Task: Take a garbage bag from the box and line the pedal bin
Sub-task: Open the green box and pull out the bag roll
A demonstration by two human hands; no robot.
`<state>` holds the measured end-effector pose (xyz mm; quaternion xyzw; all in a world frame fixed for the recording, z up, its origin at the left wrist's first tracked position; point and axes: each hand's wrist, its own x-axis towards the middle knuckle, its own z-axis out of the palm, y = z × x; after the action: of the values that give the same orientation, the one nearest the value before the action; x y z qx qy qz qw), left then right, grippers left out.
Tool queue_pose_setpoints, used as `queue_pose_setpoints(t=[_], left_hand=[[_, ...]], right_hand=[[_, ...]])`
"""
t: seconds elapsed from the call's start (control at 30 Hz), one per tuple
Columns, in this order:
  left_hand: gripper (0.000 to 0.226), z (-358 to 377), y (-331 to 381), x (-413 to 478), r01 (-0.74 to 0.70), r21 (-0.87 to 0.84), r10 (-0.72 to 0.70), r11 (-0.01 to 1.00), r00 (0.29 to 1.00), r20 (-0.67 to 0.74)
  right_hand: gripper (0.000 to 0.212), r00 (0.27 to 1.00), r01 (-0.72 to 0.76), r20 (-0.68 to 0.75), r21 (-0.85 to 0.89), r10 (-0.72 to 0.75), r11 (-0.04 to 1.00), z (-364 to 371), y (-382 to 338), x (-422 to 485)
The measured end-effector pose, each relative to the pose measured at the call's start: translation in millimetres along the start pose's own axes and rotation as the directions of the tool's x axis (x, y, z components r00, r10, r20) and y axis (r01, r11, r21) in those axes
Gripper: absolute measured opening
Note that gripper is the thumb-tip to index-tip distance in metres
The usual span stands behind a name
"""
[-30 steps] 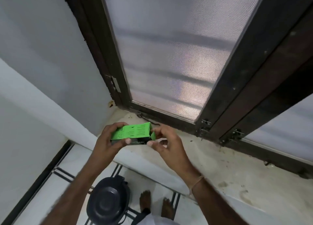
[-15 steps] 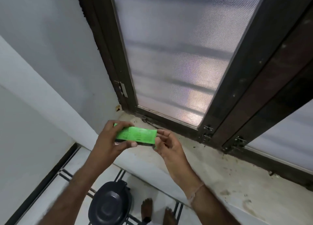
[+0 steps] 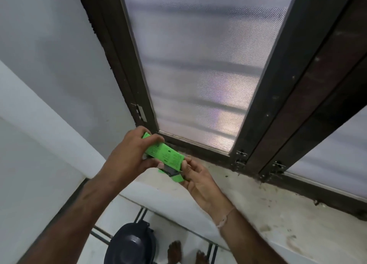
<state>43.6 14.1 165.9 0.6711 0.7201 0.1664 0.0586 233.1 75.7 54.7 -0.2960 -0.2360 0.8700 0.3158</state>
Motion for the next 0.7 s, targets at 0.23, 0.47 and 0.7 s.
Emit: queue_pose_setpoints(t=[0.23,0.47,0.7], left_hand=[[0.065,7.5,-17.3,11.4,-0.063,-0.181,0.066,0.981,0.998,0.013],[0.064,1.4,-30.0,18.4,-0.035,-0.253,0.04,0.967,0.999,0.014],[0.047,19.9,-70.6,-0.3,0.16,-0.761,-0.111,0.629,0.987,0.116]], right_hand=[[0.062,1.0,0.018,-0.021,0.084,-0.016,0.996,-1.7,-1.3,4.7],[0.046,1.0,0.019,-0.021,0.141,-0.016,0.99,9.7,3.1,16.3],[0.015,0.982,0.19,0.017,-0.161,-0.19,0.968,19.4,-1.4,15.1]])
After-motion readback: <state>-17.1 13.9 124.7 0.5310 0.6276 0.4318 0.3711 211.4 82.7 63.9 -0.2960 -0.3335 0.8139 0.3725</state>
